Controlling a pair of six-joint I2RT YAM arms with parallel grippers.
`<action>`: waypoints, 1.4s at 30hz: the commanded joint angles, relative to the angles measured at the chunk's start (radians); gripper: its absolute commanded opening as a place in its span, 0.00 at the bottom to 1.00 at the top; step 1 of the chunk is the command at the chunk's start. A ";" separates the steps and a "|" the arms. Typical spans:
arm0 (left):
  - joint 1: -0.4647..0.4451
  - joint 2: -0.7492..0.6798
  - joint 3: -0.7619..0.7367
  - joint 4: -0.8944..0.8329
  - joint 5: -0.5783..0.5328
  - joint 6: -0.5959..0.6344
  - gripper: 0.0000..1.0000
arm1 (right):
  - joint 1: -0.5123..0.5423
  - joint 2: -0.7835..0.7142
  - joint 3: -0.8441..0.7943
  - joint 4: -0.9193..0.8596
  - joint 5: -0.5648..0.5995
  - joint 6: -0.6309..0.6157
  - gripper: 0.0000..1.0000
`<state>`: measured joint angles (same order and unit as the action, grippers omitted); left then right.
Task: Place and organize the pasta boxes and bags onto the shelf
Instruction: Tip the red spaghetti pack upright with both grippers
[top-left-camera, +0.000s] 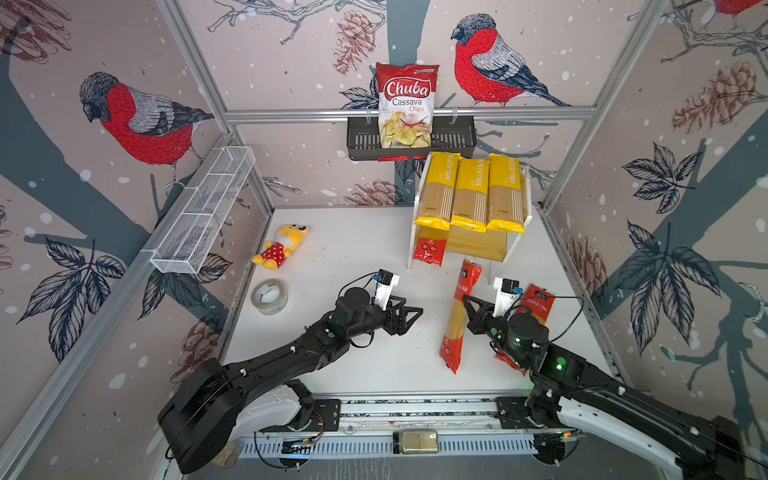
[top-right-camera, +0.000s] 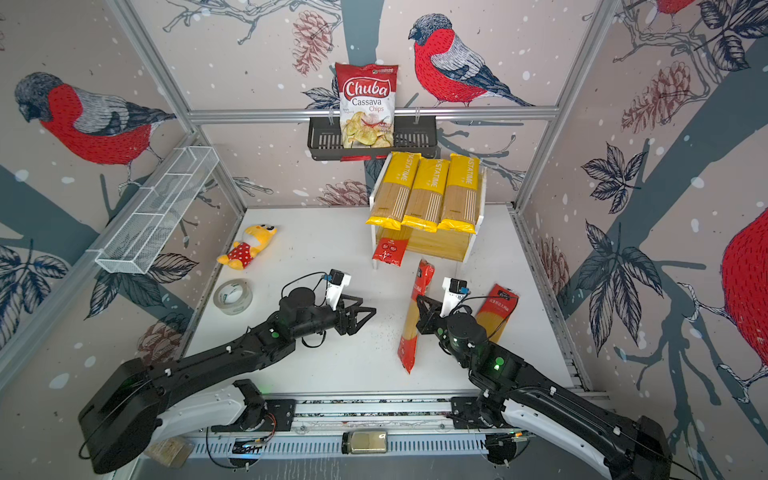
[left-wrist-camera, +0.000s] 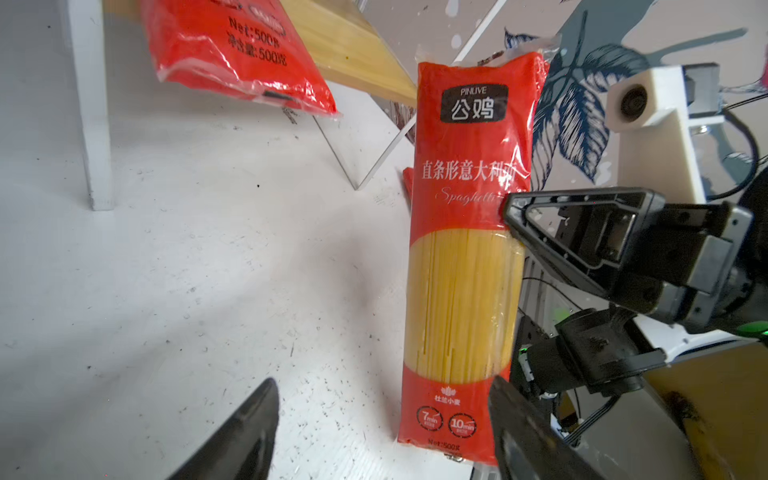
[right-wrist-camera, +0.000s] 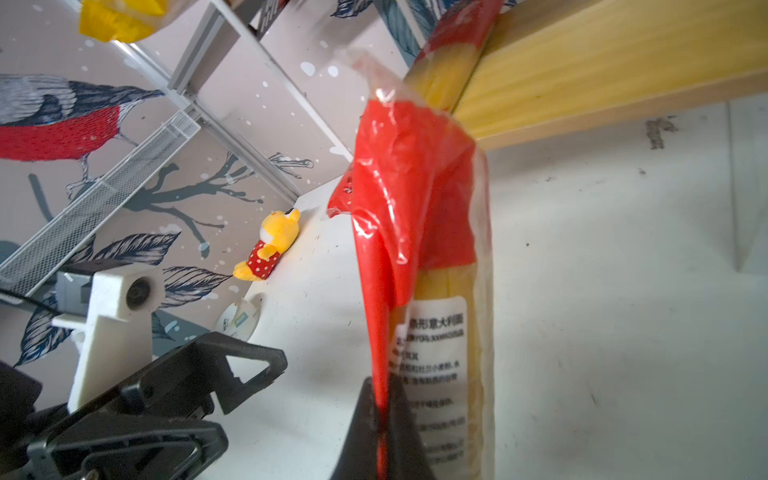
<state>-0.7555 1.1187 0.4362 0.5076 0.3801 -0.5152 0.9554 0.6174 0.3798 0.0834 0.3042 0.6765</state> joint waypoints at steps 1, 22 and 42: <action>0.007 0.003 -0.023 0.189 0.071 -0.081 0.80 | 0.003 0.028 0.043 0.166 -0.110 -0.113 0.00; 0.008 -0.008 -0.050 0.365 0.211 -0.109 0.82 | 0.004 0.230 0.316 0.266 -0.573 -0.302 0.00; 0.007 -0.027 -0.054 0.499 0.340 -0.170 0.37 | -0.045 0.236 0.249 0.421 -0.654 -0.195 0.01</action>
<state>-0.7498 1.0897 0.3836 0.9516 0.7105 -0.6823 0.9176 0.8627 0.6346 0.3470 -0.3729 0.4450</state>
